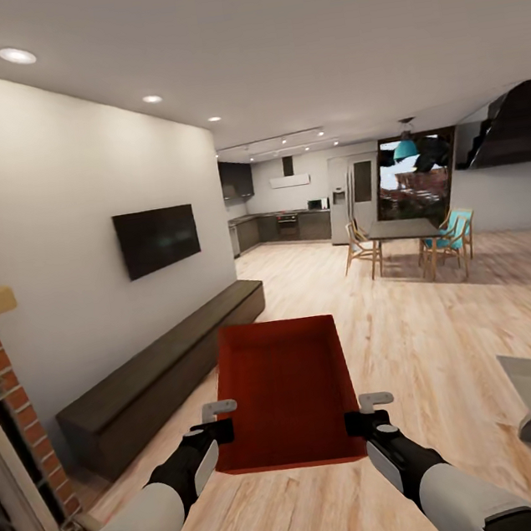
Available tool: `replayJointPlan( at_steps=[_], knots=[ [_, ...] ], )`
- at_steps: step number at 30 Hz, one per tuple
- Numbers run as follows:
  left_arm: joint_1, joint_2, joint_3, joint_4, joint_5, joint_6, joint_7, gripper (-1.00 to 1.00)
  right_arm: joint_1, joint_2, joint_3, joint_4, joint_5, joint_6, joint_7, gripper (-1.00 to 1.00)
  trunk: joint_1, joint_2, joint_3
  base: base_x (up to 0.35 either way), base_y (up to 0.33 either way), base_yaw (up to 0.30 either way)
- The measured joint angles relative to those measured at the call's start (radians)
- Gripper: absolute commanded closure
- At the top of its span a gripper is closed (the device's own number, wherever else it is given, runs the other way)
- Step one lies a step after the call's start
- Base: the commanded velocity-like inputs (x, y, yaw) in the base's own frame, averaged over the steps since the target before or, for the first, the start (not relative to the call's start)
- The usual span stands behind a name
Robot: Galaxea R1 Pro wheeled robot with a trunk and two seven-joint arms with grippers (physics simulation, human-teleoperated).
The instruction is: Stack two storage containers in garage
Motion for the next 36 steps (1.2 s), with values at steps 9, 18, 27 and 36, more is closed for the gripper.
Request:
replayJointPlan(
  at_steps=[9,18,27,36],
  knots=[
    [0.0,0.0,-0.001,0.0,0.001,0.0,0.0,1.0,0.0,0.0,0.0,0.0,0.0,0.0,0.0,1.0,0.0,0.0,0.0,0.0,0.0,-0.287],
    [0.0,0.0,-0.001,0.001,0.001,-0.001,0.0,1.0,0.0,0.0,0.001,0.0,0.0,0.0,0.0,1.0,0.0,0.0,0.0,0.0,0.0,-0.287],
    [0.0,0.0,-0.001,0.001,0.001,-0.001,0.0,1.0,0.0,0.0,0.001,0.0,0.0,0.0,0.0,1.0,0.0,0.0,0.0,0.0,0.0,-0.287],
    [0.0,0.0,0.0,0.001,0.001,-0.001,0.0,1.0,0.0,0.0,0.001,0.0,0.0,0.0,0.0,1.0,0.0,0.0,0.0,0.014,0.0,-0.256]
  ],
)
